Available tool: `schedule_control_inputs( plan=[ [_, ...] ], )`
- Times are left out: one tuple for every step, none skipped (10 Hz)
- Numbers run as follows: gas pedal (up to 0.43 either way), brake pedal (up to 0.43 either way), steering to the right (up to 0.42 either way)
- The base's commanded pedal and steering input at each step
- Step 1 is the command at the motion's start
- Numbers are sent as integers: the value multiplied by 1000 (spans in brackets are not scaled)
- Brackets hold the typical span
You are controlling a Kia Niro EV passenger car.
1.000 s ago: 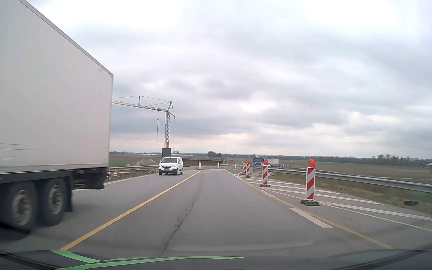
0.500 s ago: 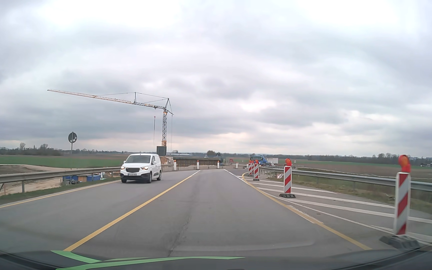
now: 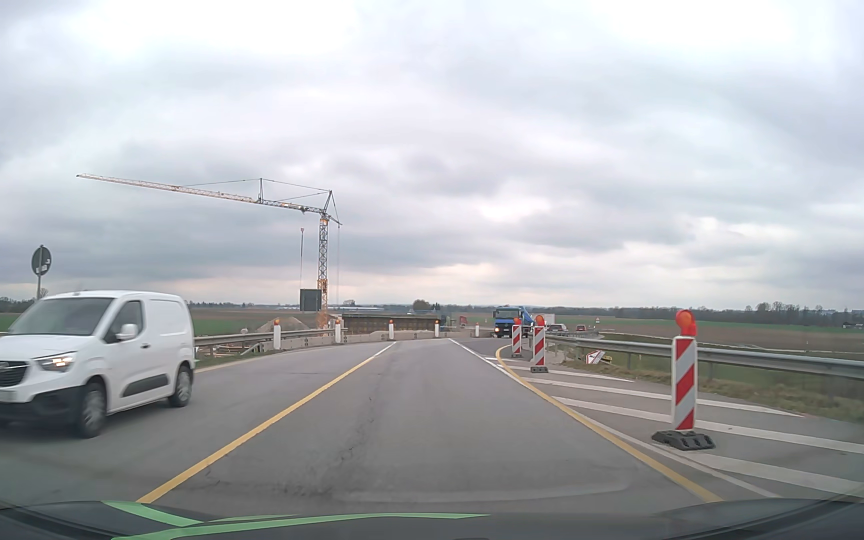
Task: Follow the waypoints while adhering to traffic rules and regulations
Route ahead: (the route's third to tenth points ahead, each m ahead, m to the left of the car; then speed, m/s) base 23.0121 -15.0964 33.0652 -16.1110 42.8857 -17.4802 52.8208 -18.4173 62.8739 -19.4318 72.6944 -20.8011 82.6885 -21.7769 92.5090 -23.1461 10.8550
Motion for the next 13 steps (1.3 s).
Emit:
schedule_control_inputs(
  plan=[
    [39,0,3],
    [39,0,3],
    [39,0,3],
    [39,0,3],
    [39,0,5],
    [39,0,6],
    [39,0,8],
    [39,0,9],
    [39,0,11],
    [39,0,17],
    [39,0,22],
    [39,0,26],
    [39,0,29]
  ],
)
